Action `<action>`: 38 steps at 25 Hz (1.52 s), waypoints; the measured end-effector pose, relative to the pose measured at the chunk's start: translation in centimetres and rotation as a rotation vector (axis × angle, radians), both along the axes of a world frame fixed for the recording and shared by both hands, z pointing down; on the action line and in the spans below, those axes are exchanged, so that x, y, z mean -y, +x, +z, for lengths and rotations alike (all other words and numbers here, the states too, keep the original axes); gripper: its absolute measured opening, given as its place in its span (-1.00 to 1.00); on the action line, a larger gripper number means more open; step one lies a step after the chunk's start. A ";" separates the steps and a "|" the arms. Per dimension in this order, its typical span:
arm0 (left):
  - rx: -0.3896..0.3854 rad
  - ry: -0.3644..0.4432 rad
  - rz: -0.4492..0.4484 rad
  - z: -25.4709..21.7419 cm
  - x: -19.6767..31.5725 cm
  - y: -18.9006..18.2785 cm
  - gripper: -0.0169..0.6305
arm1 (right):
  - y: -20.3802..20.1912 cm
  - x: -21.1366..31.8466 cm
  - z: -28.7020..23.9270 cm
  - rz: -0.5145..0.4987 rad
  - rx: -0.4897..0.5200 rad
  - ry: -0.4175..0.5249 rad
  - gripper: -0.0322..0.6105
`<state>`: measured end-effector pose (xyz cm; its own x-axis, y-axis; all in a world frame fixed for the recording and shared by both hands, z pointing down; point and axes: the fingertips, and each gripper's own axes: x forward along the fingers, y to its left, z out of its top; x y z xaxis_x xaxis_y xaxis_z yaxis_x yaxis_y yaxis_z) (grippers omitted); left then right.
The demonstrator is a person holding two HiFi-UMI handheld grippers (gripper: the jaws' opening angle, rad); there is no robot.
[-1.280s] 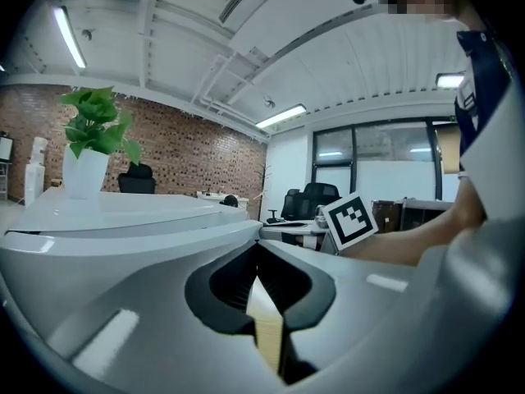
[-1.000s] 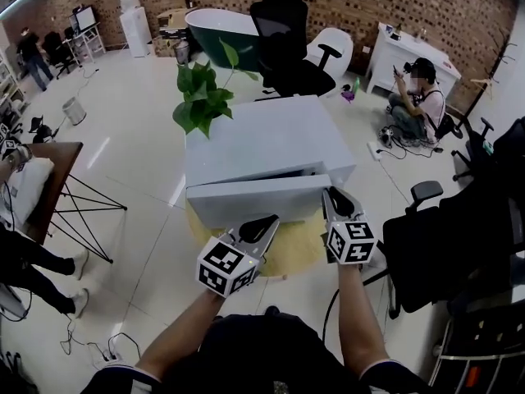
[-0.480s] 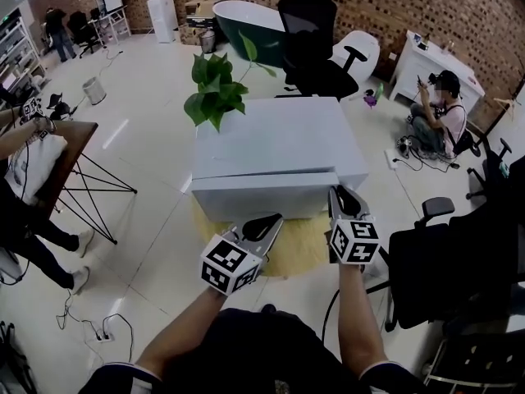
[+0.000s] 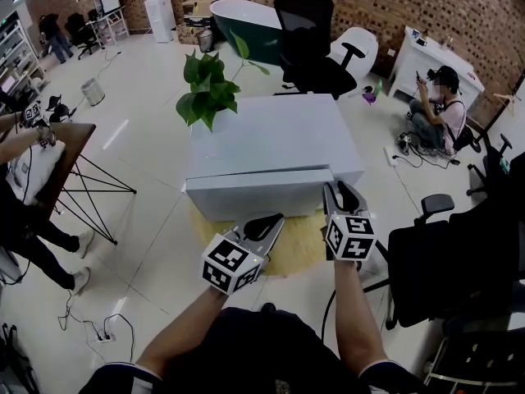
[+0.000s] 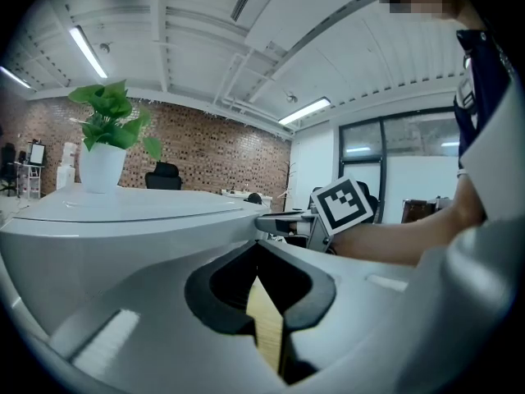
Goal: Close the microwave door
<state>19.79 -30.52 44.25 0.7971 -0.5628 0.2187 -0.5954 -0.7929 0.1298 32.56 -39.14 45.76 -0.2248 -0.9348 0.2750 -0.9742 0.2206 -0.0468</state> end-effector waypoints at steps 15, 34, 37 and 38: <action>-0.007 0.010 -0.010 -0.5 0.1 -0.1 -0.93 | 0.0 1.0 0.2 0.033 0.040 -0.047 -0.47; 0.000 0.009 0.009 -1.2 -1.9 0.2 -0.93 | -5.8 -7.4 -2.4 -0.319 0.083 0.032 -0.81; 0.001 0.017 0.003 -1.5 -2.0 -0.3 -0.93 | -6.7 -8.0 -3.7 -0.349 0.101 0.068 -0.89; 0.001 0.020 0.000 -1.5 -2.0 -0.4 -0.93 | -7.0 -8.1 -4.0 -0.358 0.106 0.075 -0.89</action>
<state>19.36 -28.53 42.71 0.7972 -0.5666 0.2082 -0.5951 -0.7955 0.1138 25.54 -31.05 41.80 -0.5645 -0.8085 0.1665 -0.8254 0.5529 -0.1137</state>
